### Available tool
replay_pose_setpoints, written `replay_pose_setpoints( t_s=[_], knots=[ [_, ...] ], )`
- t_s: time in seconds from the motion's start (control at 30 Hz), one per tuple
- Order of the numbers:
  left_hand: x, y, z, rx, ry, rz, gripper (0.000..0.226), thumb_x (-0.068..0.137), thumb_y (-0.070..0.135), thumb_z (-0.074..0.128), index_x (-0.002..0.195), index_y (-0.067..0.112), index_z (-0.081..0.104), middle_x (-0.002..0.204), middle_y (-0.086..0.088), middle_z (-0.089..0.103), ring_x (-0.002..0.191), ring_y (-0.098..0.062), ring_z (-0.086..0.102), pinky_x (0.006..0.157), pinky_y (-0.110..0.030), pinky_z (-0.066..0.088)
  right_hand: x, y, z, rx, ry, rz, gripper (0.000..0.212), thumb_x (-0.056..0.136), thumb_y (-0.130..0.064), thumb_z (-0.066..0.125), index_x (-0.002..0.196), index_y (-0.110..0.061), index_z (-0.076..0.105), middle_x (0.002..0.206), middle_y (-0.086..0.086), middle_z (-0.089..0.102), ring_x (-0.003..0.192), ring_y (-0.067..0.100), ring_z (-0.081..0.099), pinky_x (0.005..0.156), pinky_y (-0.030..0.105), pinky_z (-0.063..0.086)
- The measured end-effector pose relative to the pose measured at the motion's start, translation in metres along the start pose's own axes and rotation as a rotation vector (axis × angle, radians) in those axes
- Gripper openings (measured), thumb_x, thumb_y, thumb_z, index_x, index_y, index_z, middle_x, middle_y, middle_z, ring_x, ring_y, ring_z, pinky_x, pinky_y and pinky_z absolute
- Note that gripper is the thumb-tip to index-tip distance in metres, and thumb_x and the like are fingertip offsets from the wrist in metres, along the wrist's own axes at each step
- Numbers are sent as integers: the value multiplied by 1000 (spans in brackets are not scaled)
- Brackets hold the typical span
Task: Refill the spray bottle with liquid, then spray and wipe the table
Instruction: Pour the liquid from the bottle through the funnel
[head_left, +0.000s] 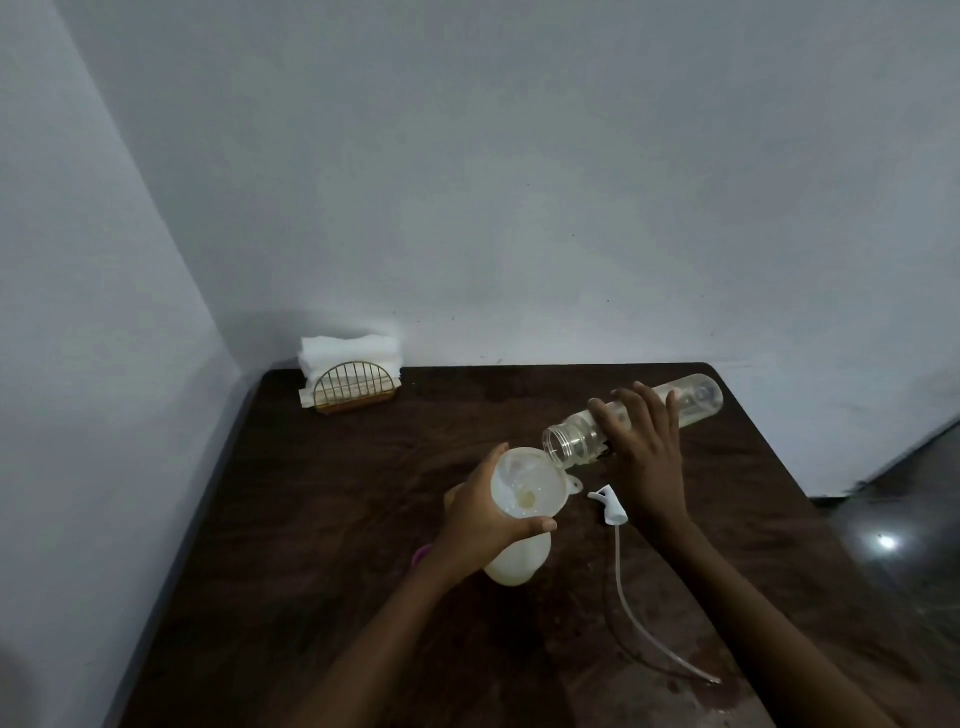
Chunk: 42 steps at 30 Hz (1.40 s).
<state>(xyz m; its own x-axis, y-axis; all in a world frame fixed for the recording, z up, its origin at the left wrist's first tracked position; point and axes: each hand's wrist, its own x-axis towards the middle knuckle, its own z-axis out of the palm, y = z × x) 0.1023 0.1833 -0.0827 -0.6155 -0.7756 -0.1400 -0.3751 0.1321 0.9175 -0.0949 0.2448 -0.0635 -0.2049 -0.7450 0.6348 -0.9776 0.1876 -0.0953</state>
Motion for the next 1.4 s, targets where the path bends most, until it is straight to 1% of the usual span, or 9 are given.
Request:
replay_pose_setpoints(
  t_s=[0.1,0.23,0.43,0.7,0.8,0.9,0.97,1.27,1.4],
  knots=[
    [0,1,0,1,5,2,113,40,69,73,139,37,27,138,11,46,128,-12,41,106,-44,38,0,0,0,-11,-8,9,57,69,-7,71,120,-17,48,117,20,56,124,37,38,112,53,12],
    [0,1,-1,2,2,7,112,41,69,74,138,37,28,137,12,47,127,-10,43,106,-42,39,0,0,-1,-6,-11,7,47,75,-15,57,120,-18,47,117,19,57,123,37,38,111,54,14],
    [0,2,-1,-1,3,7,113,41,68,74,139,37,27,138,11,46,127,-10,42,106,-42,38,1,-1,-1,-5,-1,12,62,66,2,72,120,-17,48,116,20,57,123,37,38,111,54,13],
    [-1,2,-1,7,-6,5,109,48,60,79,140,35,25,140,9,44,129,-13,39,107,-45,37,-1,-1,-2,2,-6,-2,56,69,-11,69,120,-18,47,116,20,57,123,36,37,111,55,14],
    [0,1,-1,6,-7,13,106,53,52,82,141,34,25,141,7,42,130,-14,38,108,-45,36,0,0,-2,6,-2,-3,62,66,-6,77,120,-17,48,116,20,57,123,36,37,111,53,12],
    [0,1,-1,5,8,17,105,54,50,83,141,34,26,140,8,44,129,-12,39,108,-44,36,-1,2,-1,8,-17,-7,66,64,-14,81,121,-17,48,116,19,57,124,35,36,111,52,13],
    [1,1,-1,0,12,15,105,53,49,84,140,34,27,139,9,45,128,-11,40,107,-42,37,-1,1,-1,11,-24,-13,66,64,-17,81,121,-17,48,117,19,57,124,35,36,111,53,15],
    [0,1,0,12,-10,-16,119,43,66,75,143,39,16,144,7,39,133,-17,35,109,-47,33,-6,2,1,33,-80,42,66,66,0,74,123,-20,46,117,15,58,122,33,41,106,55,29],
    [0,3,0,30,-20,-2,118,56,51,81,145,39,4,148,5,33,136,-18,30,112,-47,29,-6,-2,-4,129,-79,83,51,70,-6,57,120,-16,51,113,12,60,112,32,50,89,49,46]
  ],
)
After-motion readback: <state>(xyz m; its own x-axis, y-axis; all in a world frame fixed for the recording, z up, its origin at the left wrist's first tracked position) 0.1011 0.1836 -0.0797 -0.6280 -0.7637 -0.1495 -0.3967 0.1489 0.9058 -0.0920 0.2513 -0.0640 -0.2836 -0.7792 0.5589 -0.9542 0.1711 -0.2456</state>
